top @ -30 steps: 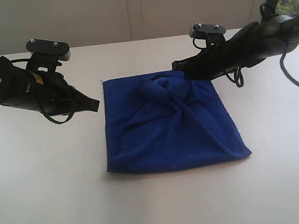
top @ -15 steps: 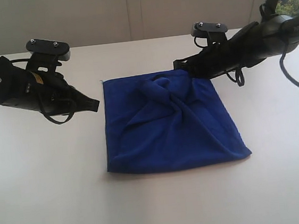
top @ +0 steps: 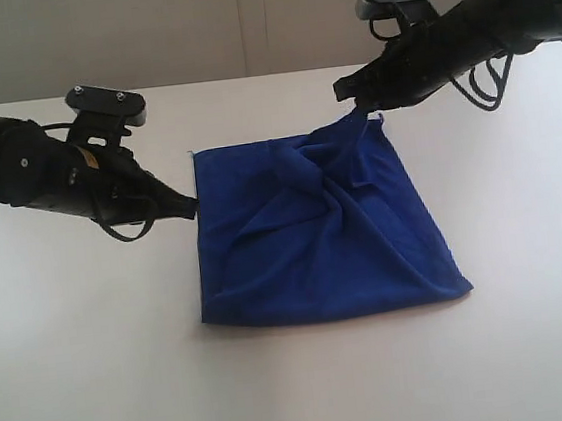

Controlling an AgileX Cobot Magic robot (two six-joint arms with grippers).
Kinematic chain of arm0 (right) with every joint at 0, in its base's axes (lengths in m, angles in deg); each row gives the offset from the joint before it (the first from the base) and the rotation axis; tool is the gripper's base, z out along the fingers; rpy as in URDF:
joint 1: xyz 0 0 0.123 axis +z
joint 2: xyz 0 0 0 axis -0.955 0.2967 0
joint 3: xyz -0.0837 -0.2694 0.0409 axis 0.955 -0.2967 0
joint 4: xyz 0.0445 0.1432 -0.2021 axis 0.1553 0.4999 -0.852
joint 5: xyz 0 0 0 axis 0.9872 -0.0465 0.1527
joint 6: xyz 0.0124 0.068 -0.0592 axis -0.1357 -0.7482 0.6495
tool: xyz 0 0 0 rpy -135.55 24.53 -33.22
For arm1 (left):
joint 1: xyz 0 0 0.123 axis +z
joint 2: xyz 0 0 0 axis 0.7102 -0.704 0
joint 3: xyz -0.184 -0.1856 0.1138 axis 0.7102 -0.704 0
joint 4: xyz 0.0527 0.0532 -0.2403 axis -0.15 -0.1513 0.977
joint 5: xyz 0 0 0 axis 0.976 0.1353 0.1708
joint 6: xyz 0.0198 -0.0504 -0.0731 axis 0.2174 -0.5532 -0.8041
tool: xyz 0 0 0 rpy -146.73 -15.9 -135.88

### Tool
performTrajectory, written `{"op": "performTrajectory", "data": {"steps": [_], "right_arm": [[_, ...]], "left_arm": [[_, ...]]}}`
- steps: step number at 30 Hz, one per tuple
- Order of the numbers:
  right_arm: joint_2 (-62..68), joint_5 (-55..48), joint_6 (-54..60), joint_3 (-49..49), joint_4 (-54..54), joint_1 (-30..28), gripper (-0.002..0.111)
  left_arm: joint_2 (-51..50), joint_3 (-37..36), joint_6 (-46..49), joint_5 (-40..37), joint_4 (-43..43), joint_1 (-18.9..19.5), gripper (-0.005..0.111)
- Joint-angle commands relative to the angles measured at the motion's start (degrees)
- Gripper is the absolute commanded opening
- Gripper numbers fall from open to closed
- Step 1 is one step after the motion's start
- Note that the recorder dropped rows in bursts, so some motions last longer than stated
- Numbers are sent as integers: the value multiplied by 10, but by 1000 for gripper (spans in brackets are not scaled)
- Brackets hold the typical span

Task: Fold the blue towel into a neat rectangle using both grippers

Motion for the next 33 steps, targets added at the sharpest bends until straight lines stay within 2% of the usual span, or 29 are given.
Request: {"op": "performTrajectory", "data": {"steps": [1,9,16,19,29,33], "right_arm": [[-7,-64,24,-8,-1,10,0],[-7,-59,102,-41,51,39,0],[-7,22,50,-41,7,27,0],[-7,33,50,-41,7,17,0],[-7,35,50,-41,2,-2,0],[-6,35,46,-41,-15,-6,0]], "left_arm": [[-23,19,-8,0,9,-15,0],[-35,45,-15,18,9,-42,0],[-78,111,-2,0,9,-79,0],[-99,148,20,-25,9,-91,0],[-153,303,43,-218,-6,-96,0],[-173,347,45,-231,-9,-107,0]]}}
